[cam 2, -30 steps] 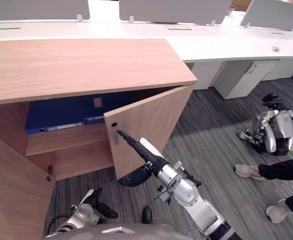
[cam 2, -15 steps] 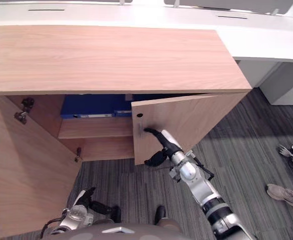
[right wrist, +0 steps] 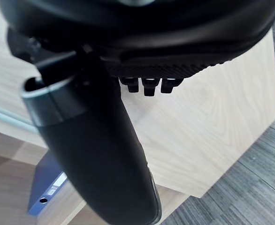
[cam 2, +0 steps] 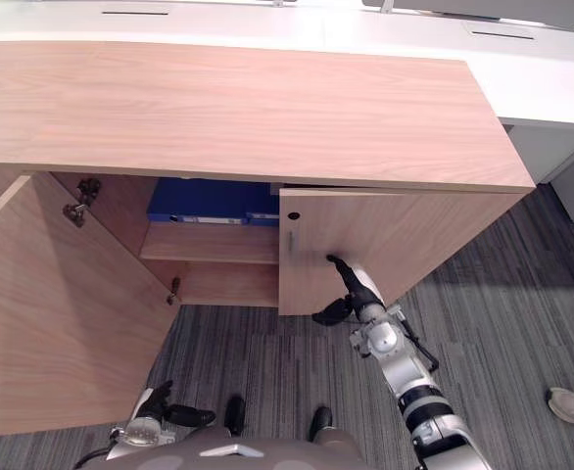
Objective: Walk over to the cabinet, pick up the folder, carry it to the office cabinet, place the folder inside the office cabinet, then close the office cabinet door
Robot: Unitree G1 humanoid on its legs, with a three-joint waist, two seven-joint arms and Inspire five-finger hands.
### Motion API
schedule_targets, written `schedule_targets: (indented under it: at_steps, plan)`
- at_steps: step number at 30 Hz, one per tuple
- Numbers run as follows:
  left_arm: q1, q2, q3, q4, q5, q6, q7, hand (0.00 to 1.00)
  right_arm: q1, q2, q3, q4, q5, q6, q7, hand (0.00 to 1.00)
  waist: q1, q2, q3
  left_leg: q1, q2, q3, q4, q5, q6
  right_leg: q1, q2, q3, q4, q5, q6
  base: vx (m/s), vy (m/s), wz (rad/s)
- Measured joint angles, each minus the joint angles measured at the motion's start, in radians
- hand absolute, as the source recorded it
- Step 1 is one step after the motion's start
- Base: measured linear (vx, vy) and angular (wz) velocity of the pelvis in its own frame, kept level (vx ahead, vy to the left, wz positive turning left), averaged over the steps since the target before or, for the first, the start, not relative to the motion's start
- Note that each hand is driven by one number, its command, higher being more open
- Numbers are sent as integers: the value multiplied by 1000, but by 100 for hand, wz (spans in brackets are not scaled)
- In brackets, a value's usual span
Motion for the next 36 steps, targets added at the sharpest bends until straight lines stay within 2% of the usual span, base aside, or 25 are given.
schedule_targets:
  at_steps: [7,12,20,28,34,36]
  plan:
    - [32,-6,2,-35,-76,0,7,100,144,137,-140,94,49,8,-14,100,-18,12,-6,8,-3,-31,0,2,-1,29,-1,-33,-11,-4,0,4,-11,13]
    - [33,-23,39,-38,-153,-1,7,100,196,209,-250,276,123,25,-43,100,-27,17,-9,19,-5,-64,-5,11,-3,57,-3,-67,-11,-9,0,-40,-18,18]
    - [33,-35,41,-38,-227,-2,4,100,199,232,-369,401,190,41,-102,100,-33,20,-11,20,-14,-88,-6,18,-3,70,-11,-94,-9,-15,5,-27,-10,10]
    - [32,-47,44,-38,-256,-9,1,100,184,241,-374,434,198,56,-117,100,-38,15,-10,38,-18,-90,-6,15,-3,96,-14,-98,-10,-19,10,1,-3,1]
    - [47,-78,150,-37,-345,-10,5,100,148,237,-410,467,195,63,-120,100,-42,9,-7,38,-27,-142,-6,17,-1,121,-19,-151,-9,-34,13,19,-34,26]
    - [63,-79,231,-41,-393,-19,15,100,135,237,-409,467,191,64,-120,100,-35,4,-8,36,-30,-168,-6,17,-1,131,-21,-178,-5,-49,12,17,-44,33]
